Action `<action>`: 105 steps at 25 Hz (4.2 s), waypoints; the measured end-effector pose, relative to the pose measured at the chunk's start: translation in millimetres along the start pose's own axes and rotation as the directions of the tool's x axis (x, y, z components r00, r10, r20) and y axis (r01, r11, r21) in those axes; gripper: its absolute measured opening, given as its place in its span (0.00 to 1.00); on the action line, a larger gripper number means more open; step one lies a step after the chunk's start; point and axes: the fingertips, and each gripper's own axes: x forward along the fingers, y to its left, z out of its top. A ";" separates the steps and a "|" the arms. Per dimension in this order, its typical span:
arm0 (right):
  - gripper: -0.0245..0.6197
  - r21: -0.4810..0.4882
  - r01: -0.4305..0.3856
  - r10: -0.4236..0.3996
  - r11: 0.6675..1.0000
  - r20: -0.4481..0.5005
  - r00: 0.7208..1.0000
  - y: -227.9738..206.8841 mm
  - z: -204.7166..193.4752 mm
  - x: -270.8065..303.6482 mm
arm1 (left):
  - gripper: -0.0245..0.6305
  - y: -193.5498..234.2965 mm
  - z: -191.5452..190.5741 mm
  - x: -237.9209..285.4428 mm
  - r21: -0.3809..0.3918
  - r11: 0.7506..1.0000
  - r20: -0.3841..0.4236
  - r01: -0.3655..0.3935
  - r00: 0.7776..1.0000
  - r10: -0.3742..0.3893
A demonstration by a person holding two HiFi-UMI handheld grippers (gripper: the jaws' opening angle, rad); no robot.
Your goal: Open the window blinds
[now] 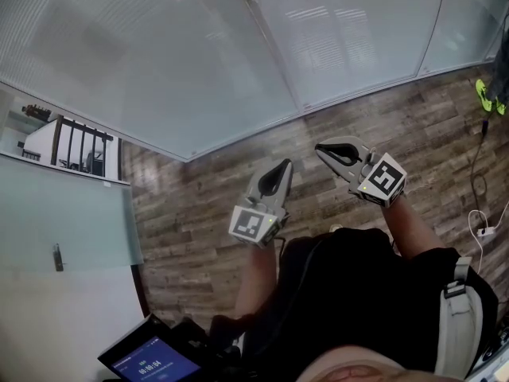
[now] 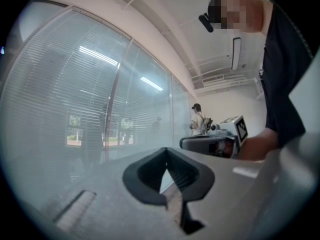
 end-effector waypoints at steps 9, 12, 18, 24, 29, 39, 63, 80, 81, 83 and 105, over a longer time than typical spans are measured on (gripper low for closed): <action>0.05 -0.009 -0.008 0.008 1.000 -0.013 1.000 -3.2 2.2 -1.0 | 0.04 4.7 3.7 4.8 0.012 1.000 0.006 -0.018 1.000 0.018; 0.05 -0.015 0.001 -0.002 1.000 -0.012 1.000 -5.5 0.7 -1.2 | 0.04 5.0 1.0 5.8 0.004 1.000 0.007 -0.011 1.000 0.011; 0.05 -0.007 0.010 -0.010 1.000 -0.028 1.000 -9.1 -4.0 4.2 | 0.04 14.5 -2.6 9.6 -0.004 1.000 0.002 -0.002 1.000 0.002; 0.05 -0.030 0.024 -0.024 0.999 -0.024 0.999 -23.3 -1.1 20.0 | 0.04 33.1 1.5 19.3 -0.009 1.000 0.012 0.014 1.000 -0.014; 0.05 -0.015 0.033 -0.034 0.999 -0.048 0.998 -35.3 -3.8 43.4 | 0.04 57.7 2.6 30.5 -0.026 0.999 0.012 0.041 0.999 -0.040; 0.05 -0.041 0.087 -0.089 0.995 -0.043 0.995 -54.5 -1.5 68.7 | 0.04 88.9 8.6 43.7 -0.003 0.995 0.026 0.103 0.994 -0.102; 0.05 -0.084 0.209 -0.215 0.974 -0.062 0.975 -125.3 -7.7 185.7 | 0.04 222.7 9.2 85.1 0.010 0.972 0.007 0.233 0.972 -0.233; 0.05 -0.083 0.272 -0.279 0.959 -0.088 0.956 -131.0 -26.2 231.3 | 0.04 264.2 -15.0 77.6 -0.015 0.953 -0.005 0.302 0.953 -0.303; 0.05 -0.084 0.273 -0.280 0.958 -0.093 0.955 -131.7 -28.0 231.7 | 0.04 264.8 -17.2 77.1 -0.023 0.953 -0.003 0.302 0.953 -0.303; 0.05 -0.087 0.270 -0.279 0.959 -0.101 0.955 -129.7 -29.2 231.3 | 0.04 264.1 -18.5 74.0 -0.028 0.953 -0.002 0.301 0.953 -0.301; 0.05 -0.106 0.245 -0.254 0.964 -0.077 0.964 -203.1 -22.4 248.0 | 0.04 295.6 -15.7 127.4 -0.045 0.972 -0.023 0.230 0.973 -0.232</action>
